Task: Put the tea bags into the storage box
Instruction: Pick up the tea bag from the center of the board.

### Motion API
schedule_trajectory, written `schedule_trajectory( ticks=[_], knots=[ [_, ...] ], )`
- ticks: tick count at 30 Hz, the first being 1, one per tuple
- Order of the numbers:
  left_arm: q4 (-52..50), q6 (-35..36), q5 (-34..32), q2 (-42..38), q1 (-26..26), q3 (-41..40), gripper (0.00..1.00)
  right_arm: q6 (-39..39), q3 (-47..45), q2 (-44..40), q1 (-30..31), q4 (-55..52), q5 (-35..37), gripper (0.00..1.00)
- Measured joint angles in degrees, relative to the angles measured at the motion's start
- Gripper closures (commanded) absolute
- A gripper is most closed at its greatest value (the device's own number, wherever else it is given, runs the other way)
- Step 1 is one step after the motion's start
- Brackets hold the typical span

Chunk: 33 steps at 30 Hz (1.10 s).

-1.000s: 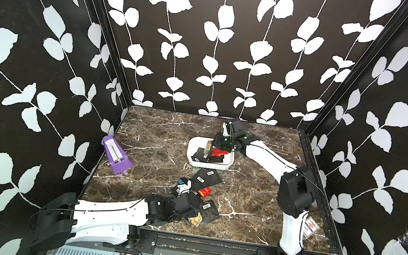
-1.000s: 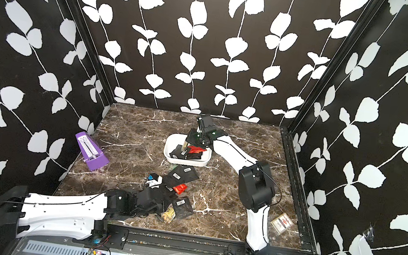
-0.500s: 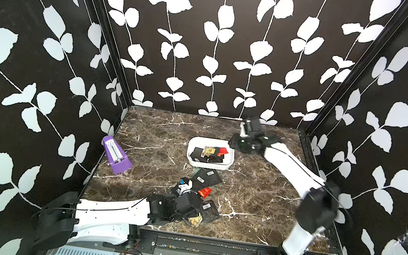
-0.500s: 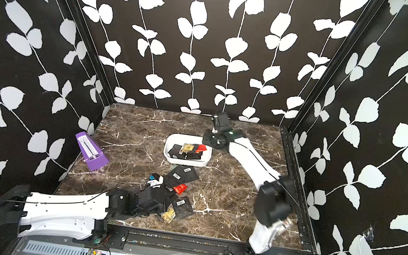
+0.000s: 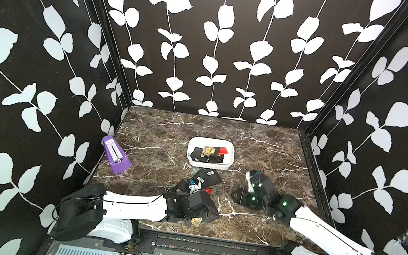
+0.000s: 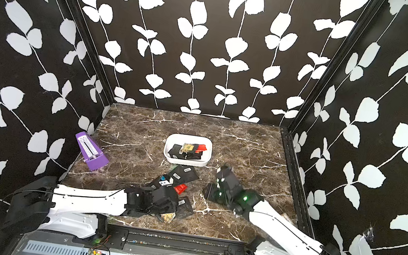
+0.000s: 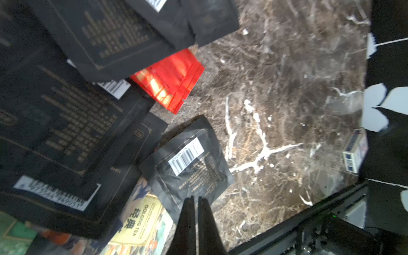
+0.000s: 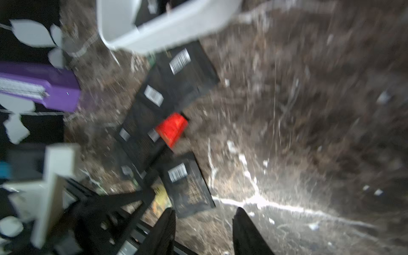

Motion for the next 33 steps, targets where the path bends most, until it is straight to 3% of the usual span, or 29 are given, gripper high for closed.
schedule_trajectory(
  ticks=[10,33],
  knots=[
    [0.52,-1.03,2.43,5.55,0.07,0.63,1.0,8.79,-5.27,6.43,8.76,11.43,1.22,0.55],
    [-0.9,-1.66,2.73,8.83,0.11,0.83,1.0,11.58,-5.27,19.41,12.26,20.39,1.01,0.55]
  ],
)
